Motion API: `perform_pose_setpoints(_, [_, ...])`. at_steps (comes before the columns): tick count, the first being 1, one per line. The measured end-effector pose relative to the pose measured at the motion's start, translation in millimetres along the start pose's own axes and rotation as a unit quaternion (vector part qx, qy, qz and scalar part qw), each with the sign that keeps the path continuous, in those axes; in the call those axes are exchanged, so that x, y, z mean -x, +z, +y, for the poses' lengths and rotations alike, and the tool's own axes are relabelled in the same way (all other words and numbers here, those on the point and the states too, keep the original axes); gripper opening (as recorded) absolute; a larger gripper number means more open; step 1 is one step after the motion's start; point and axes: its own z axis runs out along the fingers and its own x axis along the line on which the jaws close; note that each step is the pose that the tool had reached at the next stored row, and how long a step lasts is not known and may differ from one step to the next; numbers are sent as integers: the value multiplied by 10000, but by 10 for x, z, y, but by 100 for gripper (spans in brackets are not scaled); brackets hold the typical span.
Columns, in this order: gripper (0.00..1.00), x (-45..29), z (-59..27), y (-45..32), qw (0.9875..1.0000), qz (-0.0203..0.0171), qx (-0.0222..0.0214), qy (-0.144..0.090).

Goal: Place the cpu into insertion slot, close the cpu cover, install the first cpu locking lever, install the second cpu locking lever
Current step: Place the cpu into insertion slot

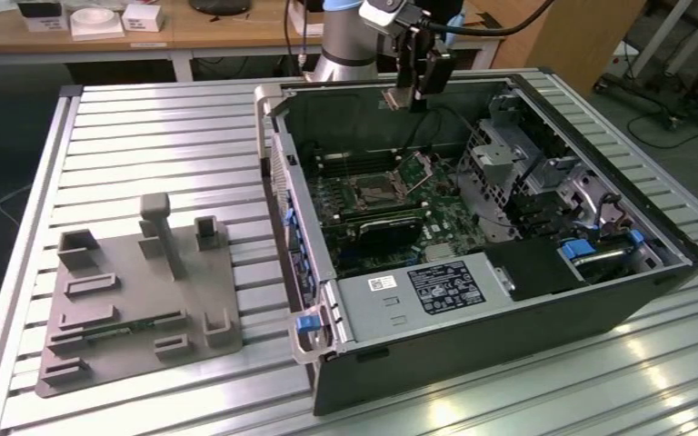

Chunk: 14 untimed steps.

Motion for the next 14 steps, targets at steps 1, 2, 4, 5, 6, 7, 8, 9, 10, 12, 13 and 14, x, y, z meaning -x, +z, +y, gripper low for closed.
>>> perform_pose_setpoints(1, [54,0,-8,1,10000,-1,0,12])
perform_pose_setpoints(2, [54,0,-14,3,10000,-2,0,24])
perform_pose_setpoints(4, [54,0,-19,9,10000,-2,0,37])
perform_pose_setpoints(5, [54,1,-20,13,10000,-3,0,40])
perform_pose_setpoints(6, [54,1,-21,18,10000,-3,0,45])
perform_pose_setpoints(7, [54,1,-22,22,10000,-4,0,49])
perform_pose_setpoints(8, [54,1,-23,27,10000,-4,0,54])
perform_pose_setpoints(9, [54,1,-23,33,10000,-5,-1,60])
perform_pose_setpoints(10, [54,1,-24,39,10000,-5,-2,65])
perform_pose_setpoints(12, [54,2,-25,53,10000,-6,-4,74])
perform_pose_setpoints(13, [54,2,-26,61,10000,-7,-5,78])
perform_pose_setpoints(14, [54,2,-27,69,10000,-7,-5,82])
